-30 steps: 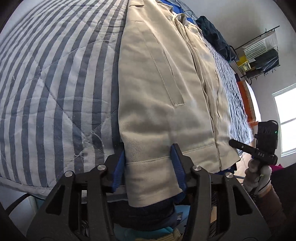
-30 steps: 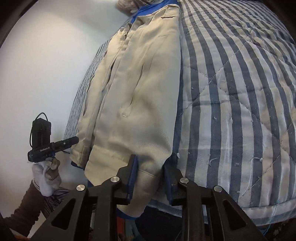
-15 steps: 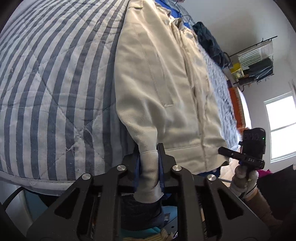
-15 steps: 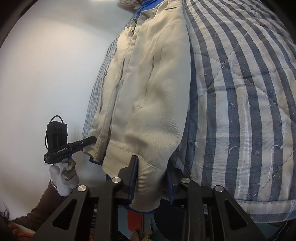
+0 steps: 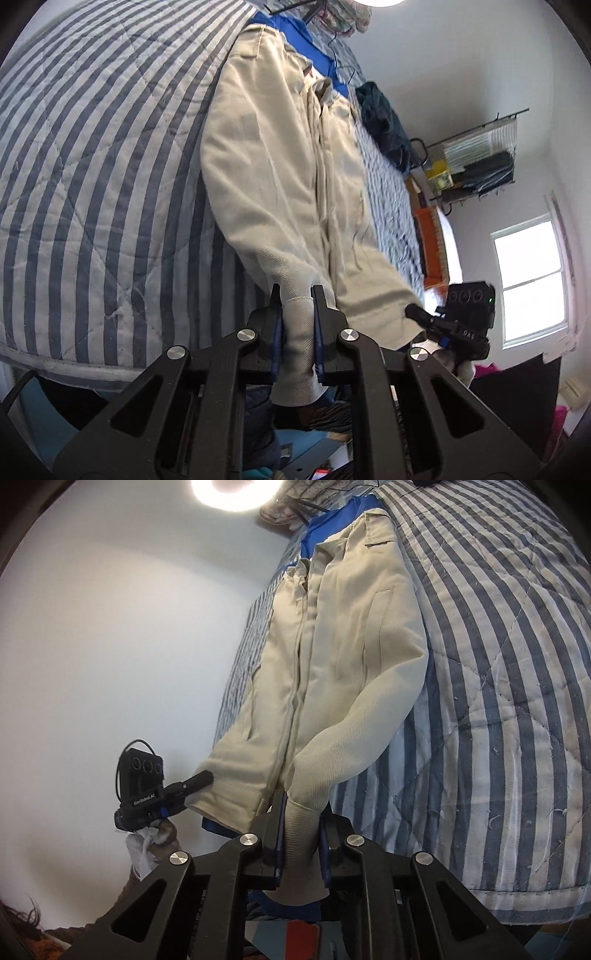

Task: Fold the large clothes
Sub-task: 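Lift the hem with both grippers and fold it toward the blue collar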

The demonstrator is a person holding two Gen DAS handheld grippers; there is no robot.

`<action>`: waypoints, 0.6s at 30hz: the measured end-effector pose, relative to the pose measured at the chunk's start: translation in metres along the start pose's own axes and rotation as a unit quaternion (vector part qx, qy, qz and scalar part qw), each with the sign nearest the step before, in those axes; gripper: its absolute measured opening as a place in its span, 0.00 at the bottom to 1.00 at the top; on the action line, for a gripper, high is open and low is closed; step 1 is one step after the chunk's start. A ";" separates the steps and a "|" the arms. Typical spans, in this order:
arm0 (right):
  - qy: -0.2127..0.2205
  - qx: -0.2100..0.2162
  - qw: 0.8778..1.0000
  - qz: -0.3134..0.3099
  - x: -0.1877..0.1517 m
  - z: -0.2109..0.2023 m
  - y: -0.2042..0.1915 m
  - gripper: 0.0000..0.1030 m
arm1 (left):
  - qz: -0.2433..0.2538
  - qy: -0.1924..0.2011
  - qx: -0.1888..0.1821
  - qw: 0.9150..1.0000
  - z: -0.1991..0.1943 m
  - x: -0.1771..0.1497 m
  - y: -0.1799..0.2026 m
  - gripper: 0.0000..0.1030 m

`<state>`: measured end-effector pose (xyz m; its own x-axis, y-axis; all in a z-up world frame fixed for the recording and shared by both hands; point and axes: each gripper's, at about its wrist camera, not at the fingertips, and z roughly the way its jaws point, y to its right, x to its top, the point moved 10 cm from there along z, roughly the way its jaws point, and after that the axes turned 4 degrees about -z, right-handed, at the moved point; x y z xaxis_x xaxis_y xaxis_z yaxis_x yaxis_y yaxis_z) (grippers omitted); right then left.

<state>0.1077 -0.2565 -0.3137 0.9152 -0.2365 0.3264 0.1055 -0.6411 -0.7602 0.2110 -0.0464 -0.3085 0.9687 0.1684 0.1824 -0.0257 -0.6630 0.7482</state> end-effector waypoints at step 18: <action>0.041 -0.018 0.999 0.024 0.123 -0.002 -0.005 0.12 | 0.009 0.057 0.041 0.997 0.017 0.104 0.036 0.10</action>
<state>0.2189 -0.2836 -0.2688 0.8835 -0.3258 0.3367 0.0468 -0.6536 -0.7554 0.3154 -0.0650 -0.2736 0.9338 0.2346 0.2700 -0.0176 -0.7238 0.6898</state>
